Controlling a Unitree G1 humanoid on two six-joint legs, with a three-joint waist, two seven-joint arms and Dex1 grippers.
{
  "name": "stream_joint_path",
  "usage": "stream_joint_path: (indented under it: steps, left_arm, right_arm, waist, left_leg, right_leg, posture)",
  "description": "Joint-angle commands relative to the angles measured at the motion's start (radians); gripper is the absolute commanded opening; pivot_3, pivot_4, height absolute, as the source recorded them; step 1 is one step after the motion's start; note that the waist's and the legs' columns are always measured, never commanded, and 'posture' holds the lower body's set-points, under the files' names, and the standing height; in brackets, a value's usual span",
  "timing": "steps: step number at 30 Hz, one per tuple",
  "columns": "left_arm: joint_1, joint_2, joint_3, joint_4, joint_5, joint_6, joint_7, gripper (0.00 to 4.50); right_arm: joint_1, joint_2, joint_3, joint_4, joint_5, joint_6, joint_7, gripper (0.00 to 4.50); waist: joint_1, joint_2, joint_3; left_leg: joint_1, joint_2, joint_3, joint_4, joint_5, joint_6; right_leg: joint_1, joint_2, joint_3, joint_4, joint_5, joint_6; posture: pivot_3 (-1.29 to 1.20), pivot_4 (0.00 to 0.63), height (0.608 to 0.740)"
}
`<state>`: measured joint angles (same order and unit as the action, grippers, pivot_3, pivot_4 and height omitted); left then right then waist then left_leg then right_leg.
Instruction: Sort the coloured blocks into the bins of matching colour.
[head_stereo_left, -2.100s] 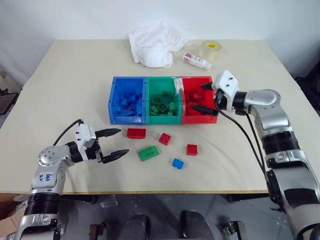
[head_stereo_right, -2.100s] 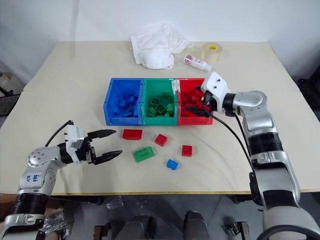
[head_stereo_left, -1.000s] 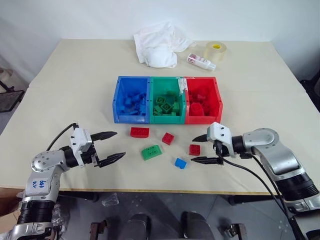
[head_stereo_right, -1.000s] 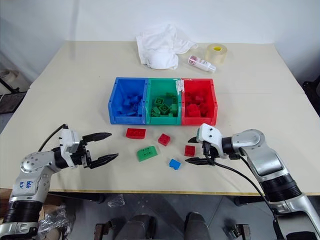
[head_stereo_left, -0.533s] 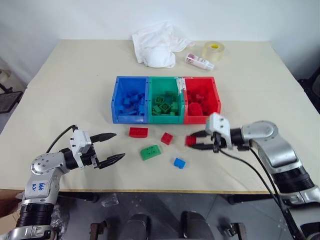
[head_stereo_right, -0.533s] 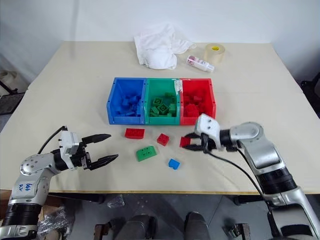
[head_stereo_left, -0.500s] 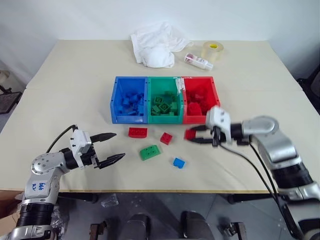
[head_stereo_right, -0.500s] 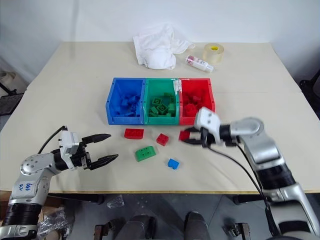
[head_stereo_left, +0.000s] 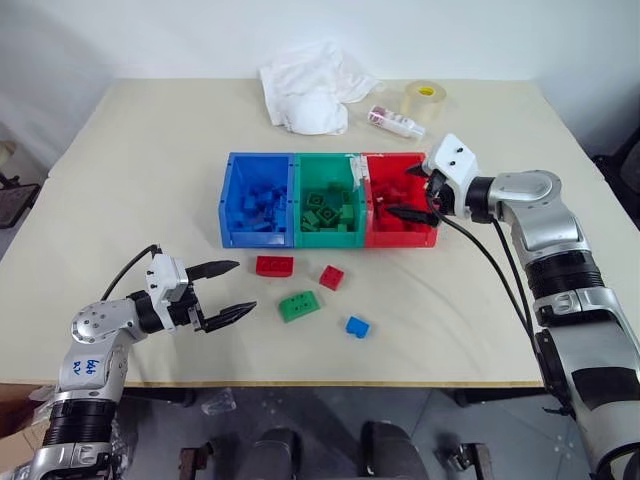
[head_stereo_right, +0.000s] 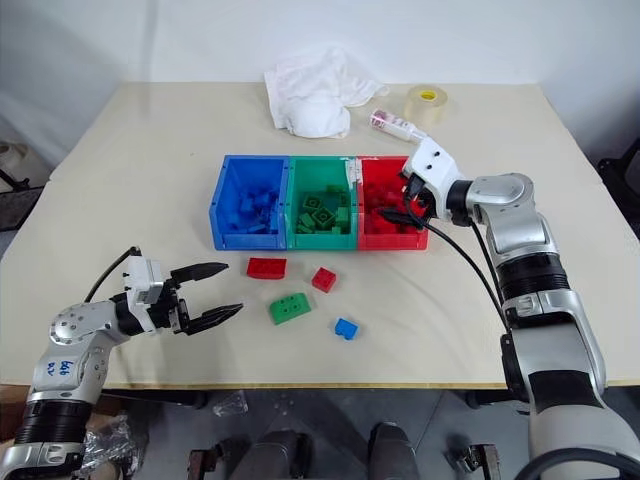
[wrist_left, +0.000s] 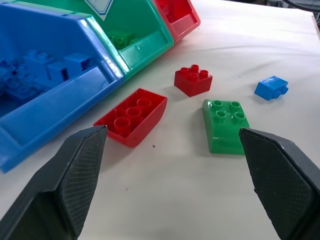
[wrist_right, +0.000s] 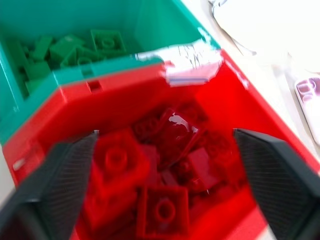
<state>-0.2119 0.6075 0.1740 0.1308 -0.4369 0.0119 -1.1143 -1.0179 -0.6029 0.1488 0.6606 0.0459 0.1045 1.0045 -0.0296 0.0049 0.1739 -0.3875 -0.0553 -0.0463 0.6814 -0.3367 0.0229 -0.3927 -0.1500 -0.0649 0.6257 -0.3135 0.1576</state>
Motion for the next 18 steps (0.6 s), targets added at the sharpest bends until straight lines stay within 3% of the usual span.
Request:
stream_joint_path:
  steps: [1,9,18]
  left_arm:
    - [0.001,0.003,0.006,-0.019,-0.008,-0.011,-0.003,4.50]
    - [-0.012,0.003,0.002,-0.005,-0.008,-0.013,-0.012,4.50]
    - [-0.015,0.018,0.010,0.019,-0.007,-0.019,-0.038,4.50]
  right_arm:
    - [0.011,-0.028,-0.035,-0.060,0.015,-0.021,0.028,4.48]
    - [0.238,-0.156,-0.128,-0.370,0.151,0.091,0.171,4.48]
    - [0.605,-0.443,-0.263,-0.663,0.276,0.278,0.328,4.48]
  waist:
    - [-0.002,0.000,0.000]
    - [0.007,0.000,0.000]
    - [0.028,0.000,0.000]
  left_leg:
    - [0.000,0.000,0.000,0.000,0.000,0.000]
    - [0.000,0.000,0.000,0.001,0.000,0.000]
    - [0.000,0.001,0.002,0.002,0.000,0.000]
  right_leg:
    - [0.000,0.000,0.000,0.000,0.000,0.000]
    - [0.000,0.000,0.000,0.000,0.000,0.000]
    - [0.001,0.000,0.001,-0.001,0.000,0.000]
  posture:
    - [0.00,0.150,0.740]
    - [0.00,0.150,0.740]
    - [0.00,0.150,0.740]
